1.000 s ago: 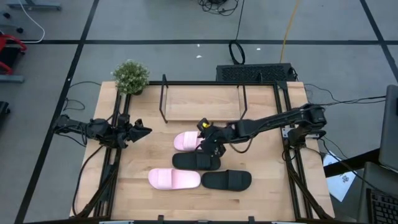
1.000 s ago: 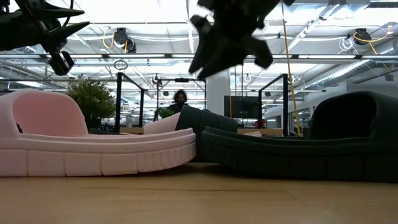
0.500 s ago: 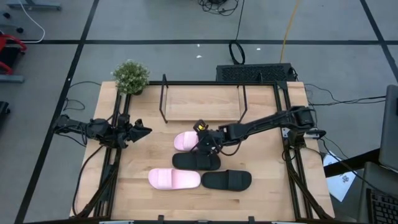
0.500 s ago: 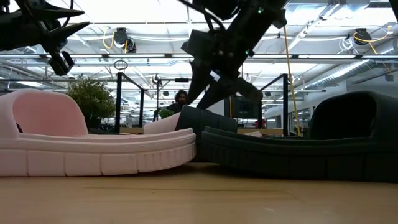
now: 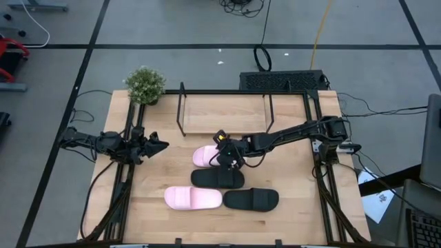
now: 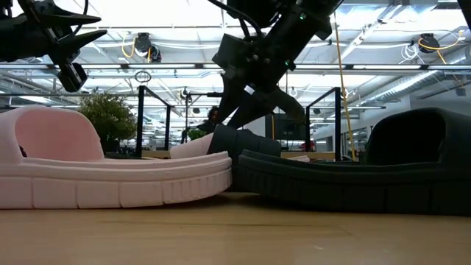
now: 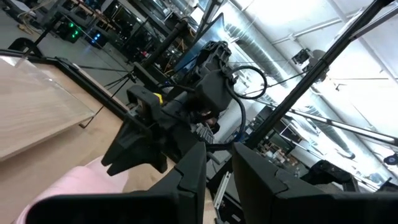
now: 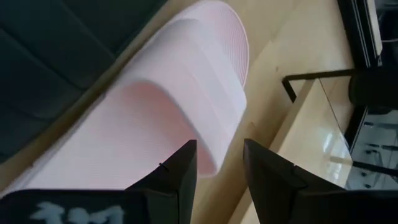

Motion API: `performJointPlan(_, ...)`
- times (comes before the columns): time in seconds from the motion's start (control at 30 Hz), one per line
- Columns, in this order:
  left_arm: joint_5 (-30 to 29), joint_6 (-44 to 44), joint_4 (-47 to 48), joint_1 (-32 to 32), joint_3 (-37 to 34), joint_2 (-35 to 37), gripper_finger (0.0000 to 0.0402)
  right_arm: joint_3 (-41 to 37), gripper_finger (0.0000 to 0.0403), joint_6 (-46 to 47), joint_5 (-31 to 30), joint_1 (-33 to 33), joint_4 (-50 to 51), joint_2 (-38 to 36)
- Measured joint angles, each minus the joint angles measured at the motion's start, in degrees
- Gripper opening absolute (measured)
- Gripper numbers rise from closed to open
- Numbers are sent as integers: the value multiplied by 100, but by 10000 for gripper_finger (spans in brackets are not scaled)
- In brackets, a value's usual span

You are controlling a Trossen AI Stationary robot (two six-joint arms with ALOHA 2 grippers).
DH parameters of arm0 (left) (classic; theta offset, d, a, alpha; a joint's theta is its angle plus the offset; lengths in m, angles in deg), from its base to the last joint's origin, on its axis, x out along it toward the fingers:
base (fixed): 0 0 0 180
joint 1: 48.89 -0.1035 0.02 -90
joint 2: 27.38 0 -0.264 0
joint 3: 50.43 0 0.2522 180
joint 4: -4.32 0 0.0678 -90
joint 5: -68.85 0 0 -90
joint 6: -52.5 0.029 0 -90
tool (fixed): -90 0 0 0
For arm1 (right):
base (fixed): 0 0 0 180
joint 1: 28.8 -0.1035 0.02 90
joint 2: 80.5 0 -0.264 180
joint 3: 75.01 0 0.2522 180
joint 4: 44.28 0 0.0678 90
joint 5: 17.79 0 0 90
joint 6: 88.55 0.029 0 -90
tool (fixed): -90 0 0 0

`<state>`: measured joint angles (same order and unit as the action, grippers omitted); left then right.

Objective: Pick and place slides into the shelf
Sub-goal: Put the top pink slide on the shelf

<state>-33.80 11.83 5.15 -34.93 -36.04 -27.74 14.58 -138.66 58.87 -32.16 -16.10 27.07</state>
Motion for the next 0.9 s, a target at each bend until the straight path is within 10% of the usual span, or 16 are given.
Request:
performJointPlan(0.53,-96,-13,83,0,0,0,74,2,114,-70,-180,-13,-616,493)
performJointPlan(0.9,-98,5,92,0,-2,0,74,1,11,-542,-1118,-50,-610,497)
